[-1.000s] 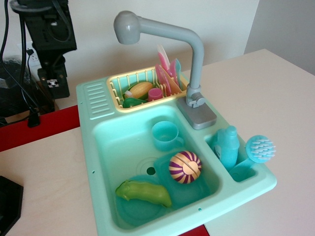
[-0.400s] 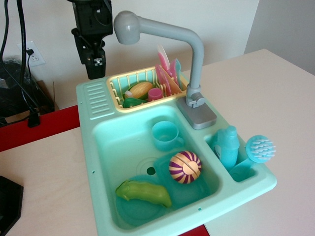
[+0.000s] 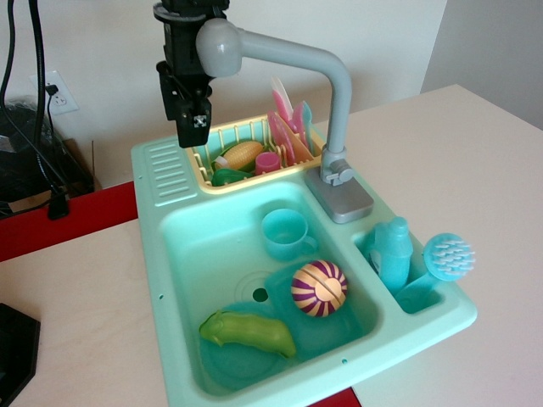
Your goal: Turn faucet front to right
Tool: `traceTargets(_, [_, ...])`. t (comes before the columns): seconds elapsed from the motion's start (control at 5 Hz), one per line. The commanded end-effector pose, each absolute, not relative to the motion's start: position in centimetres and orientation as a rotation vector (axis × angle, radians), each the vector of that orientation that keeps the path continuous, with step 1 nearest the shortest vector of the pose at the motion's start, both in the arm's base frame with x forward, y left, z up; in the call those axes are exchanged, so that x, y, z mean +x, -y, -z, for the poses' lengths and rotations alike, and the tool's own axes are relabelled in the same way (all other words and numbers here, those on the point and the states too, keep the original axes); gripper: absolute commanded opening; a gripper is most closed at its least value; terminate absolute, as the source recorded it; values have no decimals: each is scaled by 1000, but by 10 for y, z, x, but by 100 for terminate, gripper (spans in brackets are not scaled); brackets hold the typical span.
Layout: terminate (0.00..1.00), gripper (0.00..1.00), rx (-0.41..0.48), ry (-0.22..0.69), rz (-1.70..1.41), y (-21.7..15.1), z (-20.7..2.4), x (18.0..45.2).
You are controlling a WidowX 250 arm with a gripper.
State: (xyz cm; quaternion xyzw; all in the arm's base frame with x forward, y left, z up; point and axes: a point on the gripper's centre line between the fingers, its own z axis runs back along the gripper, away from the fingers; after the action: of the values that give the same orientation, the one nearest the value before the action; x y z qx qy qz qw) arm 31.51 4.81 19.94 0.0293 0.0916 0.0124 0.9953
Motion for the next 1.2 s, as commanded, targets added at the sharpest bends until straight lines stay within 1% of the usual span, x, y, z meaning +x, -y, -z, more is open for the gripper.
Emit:
traceTargets(0.0, [0,100,59,-148,80,-6,-205,319])
traceTargets(0.2, [0,100,61,-151,156,25,-202,317])
traceTargets(0.4, [0,100,56,-150,185,40,-202,314])
traceTargets(0.6, [0,100,57,-145,209,50,-203,314])
traceTargets(1.0, [0,100,58,-112,244,53,-211,317])
